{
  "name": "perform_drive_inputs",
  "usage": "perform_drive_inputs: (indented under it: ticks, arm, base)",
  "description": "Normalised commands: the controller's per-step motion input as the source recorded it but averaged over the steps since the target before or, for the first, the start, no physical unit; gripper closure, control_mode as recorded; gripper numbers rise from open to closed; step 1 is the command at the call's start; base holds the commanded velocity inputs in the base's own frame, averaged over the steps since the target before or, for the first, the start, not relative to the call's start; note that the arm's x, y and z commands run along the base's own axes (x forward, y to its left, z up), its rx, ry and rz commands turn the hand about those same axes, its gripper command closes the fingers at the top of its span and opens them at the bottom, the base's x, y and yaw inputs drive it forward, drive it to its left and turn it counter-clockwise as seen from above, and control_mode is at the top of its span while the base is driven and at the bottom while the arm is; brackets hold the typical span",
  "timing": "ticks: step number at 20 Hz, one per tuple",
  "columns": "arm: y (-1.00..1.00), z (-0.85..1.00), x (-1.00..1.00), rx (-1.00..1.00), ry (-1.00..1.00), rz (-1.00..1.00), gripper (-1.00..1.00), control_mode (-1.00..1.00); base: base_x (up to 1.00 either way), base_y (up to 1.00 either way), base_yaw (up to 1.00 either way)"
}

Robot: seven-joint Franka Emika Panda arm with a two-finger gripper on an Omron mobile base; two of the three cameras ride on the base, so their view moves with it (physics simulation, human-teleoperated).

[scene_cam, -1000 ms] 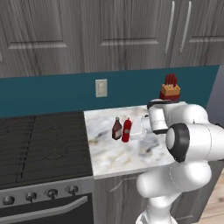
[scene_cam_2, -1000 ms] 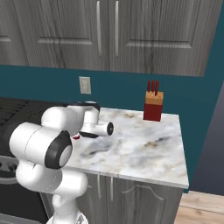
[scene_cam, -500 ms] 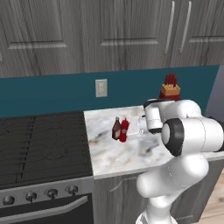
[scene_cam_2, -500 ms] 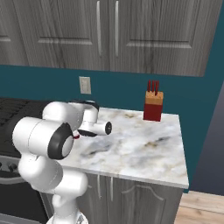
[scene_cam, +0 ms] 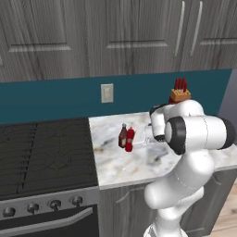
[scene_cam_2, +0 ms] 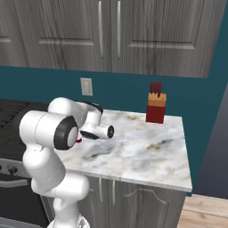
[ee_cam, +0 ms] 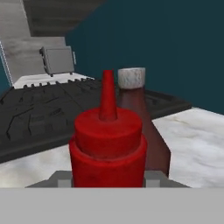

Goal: Take 2 condiments from the cabinet and move them on the counter near the stove.Make sure the condiments are lined up with each other, next to each other.

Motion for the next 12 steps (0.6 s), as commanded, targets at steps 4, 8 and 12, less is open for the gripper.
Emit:
perform_drive_inputs:
  ticks: [4,8,12]
  arm:
    - [0.0,-0.09,0.29,0.0,0.0,0.0,1.0,-1.0]
    - [0.0,-0.07,0.19,0.0,0.0,0.0,1.0,-1.0]
    - [0.0,-0.11,0.03,0.0,-0.01,0.0,1.0,-1.0]
  base:
    - [0.0,0.0,0.0]
    - [0.0,0.0,0.0]
    - [0.0,0.0,0.0]
